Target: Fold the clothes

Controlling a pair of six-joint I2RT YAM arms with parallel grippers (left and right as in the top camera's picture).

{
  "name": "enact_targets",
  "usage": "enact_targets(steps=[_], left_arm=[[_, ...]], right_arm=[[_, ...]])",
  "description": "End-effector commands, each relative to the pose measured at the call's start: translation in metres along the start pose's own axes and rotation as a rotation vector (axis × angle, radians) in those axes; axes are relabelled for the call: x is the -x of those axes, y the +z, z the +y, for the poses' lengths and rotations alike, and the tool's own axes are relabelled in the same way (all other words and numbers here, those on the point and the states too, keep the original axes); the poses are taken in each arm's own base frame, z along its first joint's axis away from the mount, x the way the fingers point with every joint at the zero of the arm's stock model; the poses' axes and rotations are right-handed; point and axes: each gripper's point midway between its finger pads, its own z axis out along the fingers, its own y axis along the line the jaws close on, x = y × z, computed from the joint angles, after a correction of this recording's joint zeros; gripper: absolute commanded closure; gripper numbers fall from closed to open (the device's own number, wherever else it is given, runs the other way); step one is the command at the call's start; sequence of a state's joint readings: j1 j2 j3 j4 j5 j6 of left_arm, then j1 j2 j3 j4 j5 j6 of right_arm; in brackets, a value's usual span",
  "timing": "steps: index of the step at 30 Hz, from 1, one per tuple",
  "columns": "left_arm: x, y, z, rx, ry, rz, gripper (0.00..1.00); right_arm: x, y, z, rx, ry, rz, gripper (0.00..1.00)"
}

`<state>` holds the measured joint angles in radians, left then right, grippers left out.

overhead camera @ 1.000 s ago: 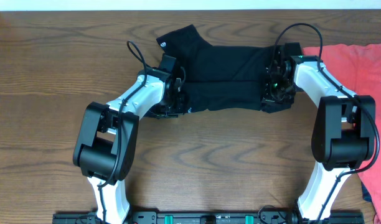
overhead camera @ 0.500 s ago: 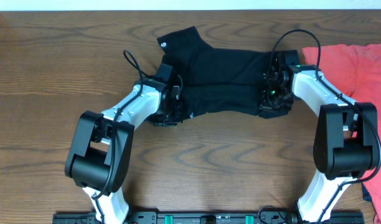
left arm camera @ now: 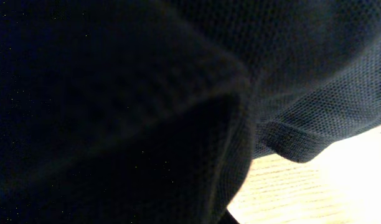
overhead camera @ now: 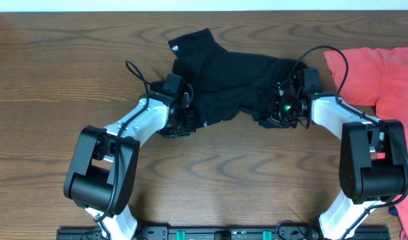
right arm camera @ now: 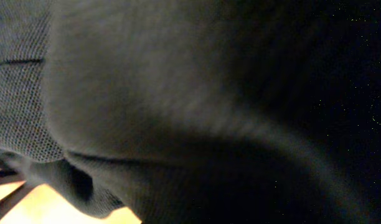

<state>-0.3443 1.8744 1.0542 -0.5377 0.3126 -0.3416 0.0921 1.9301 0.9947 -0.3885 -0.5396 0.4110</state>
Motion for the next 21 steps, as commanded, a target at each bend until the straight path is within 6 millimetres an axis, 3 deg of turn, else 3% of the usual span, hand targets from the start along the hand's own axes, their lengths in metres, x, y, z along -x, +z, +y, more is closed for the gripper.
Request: enact_targets(steps=[1,7,14,21], left_arm=[[-0.064,0.048,0.048,0.155,-0.058,0.195,0.94],[-0.036,0.025,0.038,0.137,-0.029,0.06,0.94],[-0.03,0.014,0.053,0.154,-0.057,0.04,0.94],[-0.032,0.008,0.07,0.166,-0.109,0.064,0.94]], right_arm=[[-0.112,0.046,-0.101,-0.339,0.184,0.296,0.99],[-0.07,0.026,-0.093,-0.306,0.201,0.177,0.99],[0.011,-0.043,-0.11,-0.399,0.165,0.0,0.99],[0.067,-0.103,-0.106,-0.422,0.137,-0.12,0.99]])
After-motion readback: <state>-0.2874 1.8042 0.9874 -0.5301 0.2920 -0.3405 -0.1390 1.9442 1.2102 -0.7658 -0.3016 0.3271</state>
